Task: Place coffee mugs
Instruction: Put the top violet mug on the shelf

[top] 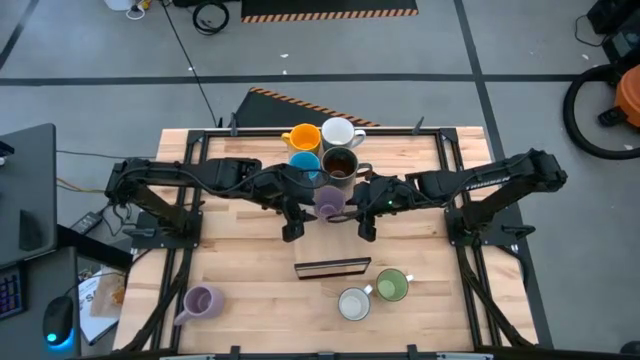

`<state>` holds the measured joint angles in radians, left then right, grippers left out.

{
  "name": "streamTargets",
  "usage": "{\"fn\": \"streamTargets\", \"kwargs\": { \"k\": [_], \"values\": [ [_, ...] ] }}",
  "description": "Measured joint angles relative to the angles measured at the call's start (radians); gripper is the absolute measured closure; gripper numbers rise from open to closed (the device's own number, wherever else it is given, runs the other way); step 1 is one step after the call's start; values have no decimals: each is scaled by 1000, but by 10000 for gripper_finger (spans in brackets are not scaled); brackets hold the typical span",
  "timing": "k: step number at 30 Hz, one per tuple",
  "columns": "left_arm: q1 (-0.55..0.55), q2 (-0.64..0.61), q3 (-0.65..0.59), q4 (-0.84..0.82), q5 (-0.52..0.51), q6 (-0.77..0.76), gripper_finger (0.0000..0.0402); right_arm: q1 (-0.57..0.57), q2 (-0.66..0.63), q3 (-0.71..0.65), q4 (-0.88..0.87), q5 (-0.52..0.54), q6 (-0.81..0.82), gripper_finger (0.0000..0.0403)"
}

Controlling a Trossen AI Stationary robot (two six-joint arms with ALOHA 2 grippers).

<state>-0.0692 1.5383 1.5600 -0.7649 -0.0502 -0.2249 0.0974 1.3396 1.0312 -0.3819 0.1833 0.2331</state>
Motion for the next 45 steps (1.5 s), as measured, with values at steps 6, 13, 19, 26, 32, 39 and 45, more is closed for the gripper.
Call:
{"fn": "streamTargets", "kwargs": {
  "k": [6, 13, 19, 26, 32, 39, 45],
  "values": [
    [0, 0, 0, -48, -1, -1, 208, -23, 0, -22, 66, -1, -7, 246],
    [-1, -12, 1, -67, -2, -26, 208, -34, 0, -65, 172, -38, -34, 246],
    [-6, -48, 1, -136, -37, -31, 208, -34, 0, -65, 188, -39, -61, 246],
    [-6, -56, 1, -282, -63, -30, 208, -35, 35, -65, 245, -51, -78, 246],
    [-6, -55, -6, -334, -130, -24, 208, -32, 50, -65, 249, -76, -80, 246],
    [12, -54, -113, -293, -80, -8, 208, -35, 50, -65, 250, -77, -97, 246],
    [9, -74, -205, -187, -107, -27, 208, -26, 50, -65, 251, -76, -77, 247]
  ]
}}
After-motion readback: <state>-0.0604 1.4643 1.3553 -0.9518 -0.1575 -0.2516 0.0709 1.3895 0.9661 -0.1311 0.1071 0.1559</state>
